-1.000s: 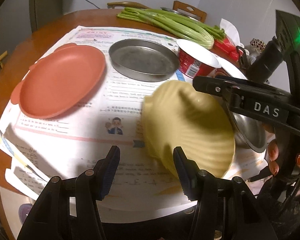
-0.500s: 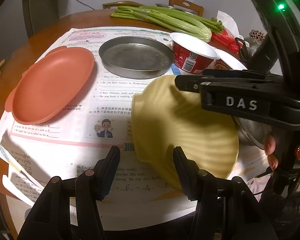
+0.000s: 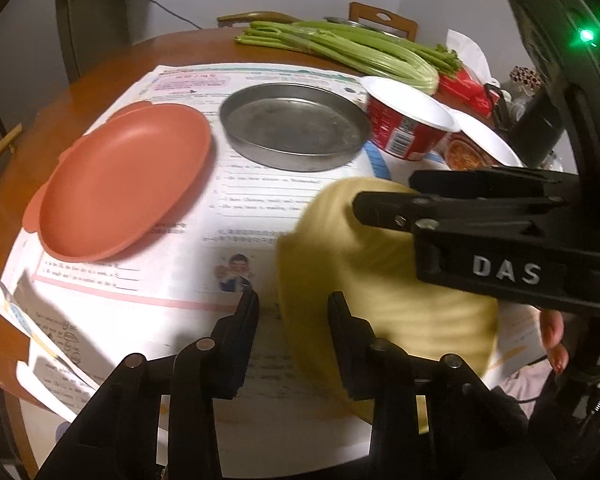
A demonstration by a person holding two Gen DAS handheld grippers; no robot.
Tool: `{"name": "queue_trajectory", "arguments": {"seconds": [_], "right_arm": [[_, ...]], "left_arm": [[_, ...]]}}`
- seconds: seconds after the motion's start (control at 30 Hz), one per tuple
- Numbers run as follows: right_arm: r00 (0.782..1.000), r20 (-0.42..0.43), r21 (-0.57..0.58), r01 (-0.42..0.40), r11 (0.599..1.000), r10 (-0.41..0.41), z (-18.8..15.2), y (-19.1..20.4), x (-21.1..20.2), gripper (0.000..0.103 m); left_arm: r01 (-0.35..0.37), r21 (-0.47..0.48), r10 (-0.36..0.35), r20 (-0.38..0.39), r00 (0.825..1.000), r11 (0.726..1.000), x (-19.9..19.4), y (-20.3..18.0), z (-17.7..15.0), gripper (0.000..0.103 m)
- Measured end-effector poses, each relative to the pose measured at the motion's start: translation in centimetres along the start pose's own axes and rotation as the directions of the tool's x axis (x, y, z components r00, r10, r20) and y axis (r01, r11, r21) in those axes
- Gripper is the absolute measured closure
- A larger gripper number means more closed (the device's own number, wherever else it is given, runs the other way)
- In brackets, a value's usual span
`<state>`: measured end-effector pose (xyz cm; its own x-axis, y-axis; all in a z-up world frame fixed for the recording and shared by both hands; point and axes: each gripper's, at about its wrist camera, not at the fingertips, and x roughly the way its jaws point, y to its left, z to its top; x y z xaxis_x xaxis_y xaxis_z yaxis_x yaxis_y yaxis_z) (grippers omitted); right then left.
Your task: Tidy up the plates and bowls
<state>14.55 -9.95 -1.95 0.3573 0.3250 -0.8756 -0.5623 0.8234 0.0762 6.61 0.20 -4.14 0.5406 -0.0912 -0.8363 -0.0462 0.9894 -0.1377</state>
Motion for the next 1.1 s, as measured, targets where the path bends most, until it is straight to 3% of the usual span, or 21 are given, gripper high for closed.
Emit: {"name": "queue_trajectory", "arguments": {"seconds": [0.53, 0.73, 0.8, 0.87, 1.1], "right_arm": [[0.997, -0.03, -0.01, -0.072, 0.997, 0.072, 0.1, 2.0, 0.9, 0.046], [0.996, -0.046, -0.033, -0.078, 0.996, 0.076, -0.3, 2.8, 1.3, 0.046], [0.996, -0.05, -0.031, -0.081, 0.996, 0.08, -0.4, 2.9, 1.3, 0.046], [0.996, -0.054, -0.034, -0.075, 0.997, 0.073, -0.6, 3.0, 1.3, 0.046], [0.996, -0.053, -0.041, -0.078, 0.996, 0.076, -1.3, 3.3, 1.1, 0.046]], "left_arm": [[-0.062, -0.078, 0.066, 0.044, 0.997, 0.995, 0.6, 3.9, 1.7, 0.068], [-0.048, -0.093, 0.055, 0.067, 0.996, 0.995, 0.5, 4.6, 2.5, 0.069], [-0.03, -0.096, 0.037, 0.07, 0.997, 0.995, 0.0, 4.8, 2.4, 0.067], [-0.025, -0.096, 0.033, 0.075, 0.997, 0.995, -0.8, 5.0, 2.0, 0.058], [-0.015, -0.119, 0.023, 0.066, 0.998, 0.993, -2.8, 5.9, -0.3, 0.054]]}}
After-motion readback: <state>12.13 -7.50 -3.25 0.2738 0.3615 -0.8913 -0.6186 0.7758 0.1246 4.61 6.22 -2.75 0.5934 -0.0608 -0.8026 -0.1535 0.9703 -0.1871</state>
